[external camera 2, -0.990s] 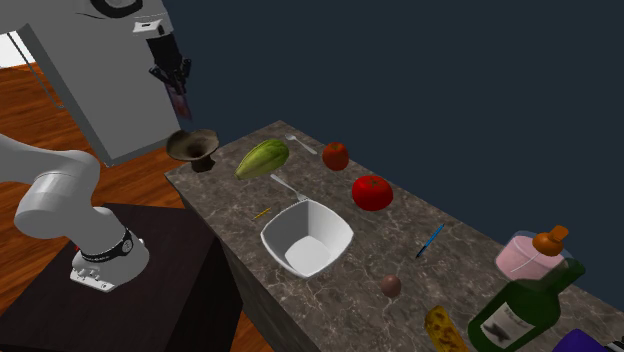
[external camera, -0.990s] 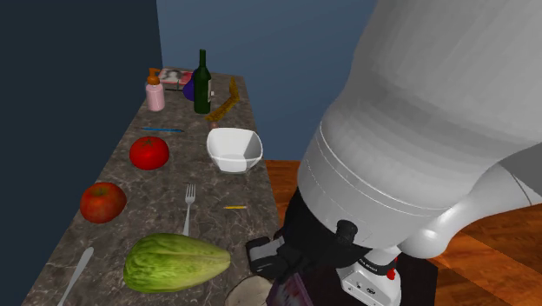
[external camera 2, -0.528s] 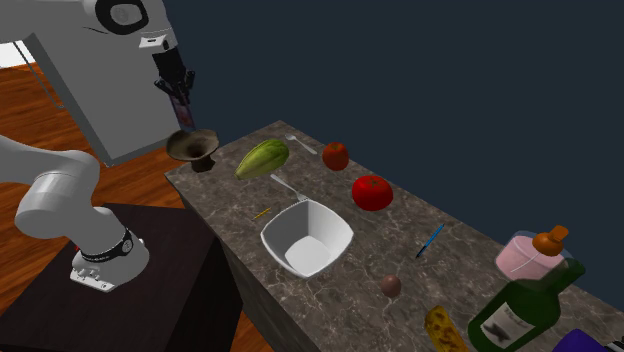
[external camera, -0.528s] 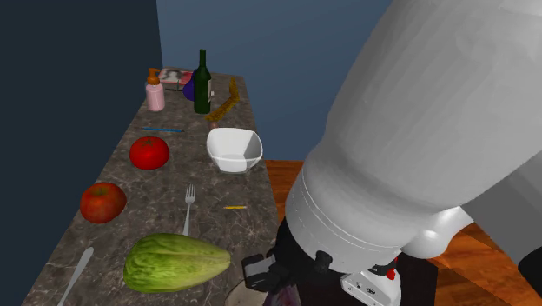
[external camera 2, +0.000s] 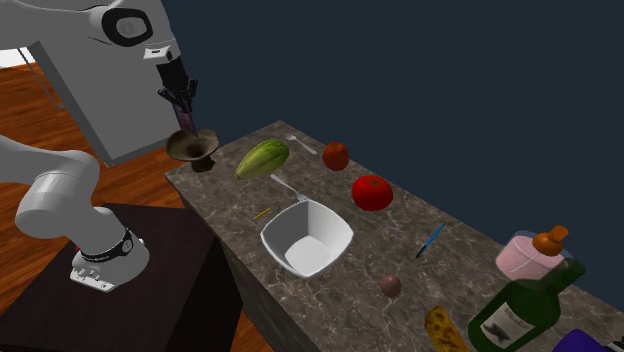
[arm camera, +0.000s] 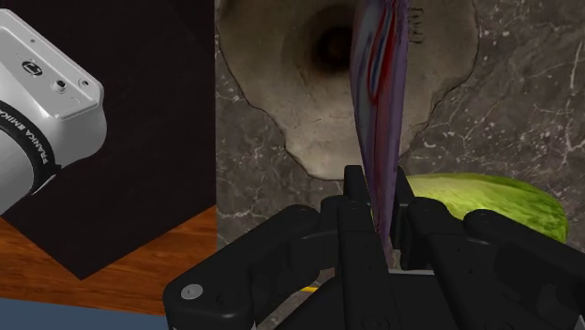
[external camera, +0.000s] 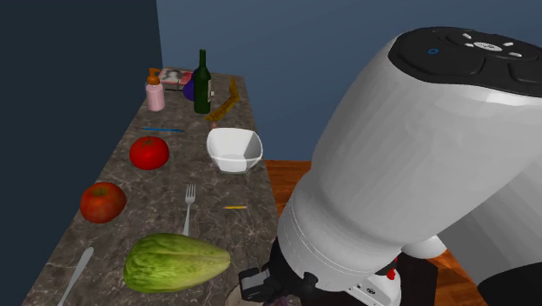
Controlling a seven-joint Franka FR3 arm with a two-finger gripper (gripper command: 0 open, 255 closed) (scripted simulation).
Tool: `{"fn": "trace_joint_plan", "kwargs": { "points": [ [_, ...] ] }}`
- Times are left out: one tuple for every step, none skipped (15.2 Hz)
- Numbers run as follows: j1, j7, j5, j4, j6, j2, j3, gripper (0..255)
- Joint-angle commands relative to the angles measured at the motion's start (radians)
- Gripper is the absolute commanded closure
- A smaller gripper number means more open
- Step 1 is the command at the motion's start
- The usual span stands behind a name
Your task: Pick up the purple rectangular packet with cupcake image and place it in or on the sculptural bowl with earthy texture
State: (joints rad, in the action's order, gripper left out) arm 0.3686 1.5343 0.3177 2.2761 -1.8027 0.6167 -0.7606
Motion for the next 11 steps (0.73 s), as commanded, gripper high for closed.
{"fn": "trace_joint_plan", "kwargs": {
  "points": [
    [0.000, 0.000, 0.000, 0.001, -0.002, 0.000, -0.001, 255],
    [0.000, 0.000, 0.000, 0.001, -0.002, 0.000, -0.001, 255],
    [0.000, 0.000, 0.000, 0.001, -0.002, 0.000, -0.001, 255],
    [0.000, 0.000, 0.000, 0.001, -0.002, 0.000, -0.001, 255],
    [0.000, 0.000, 0.000, 0.001, -0.002, 0.000, -0.001, 0],
    [0.000, 0.000, 0.000, 0.001, -0.002, 0.000, -0.001, 0],
    [0.000, 0.000, 0.000, 0.001, -0.002, 0.000, -0.001, 0],
    [0.000, 0.000, 0.000, 0.001, -0.002, 0.000, -0.001, 0],
    [0.000, 0.000, 0.000, 0.001, -0.002, 0.000, -0.001, 0],
    [0.000, 0.000, 0.000, 0.001, -0.002, 0.000, -0.001, 0],
    [-0.001, 0.002, -0.005, -0.030, 0.032, 0.001, 0.009, 0]
  ]
}}
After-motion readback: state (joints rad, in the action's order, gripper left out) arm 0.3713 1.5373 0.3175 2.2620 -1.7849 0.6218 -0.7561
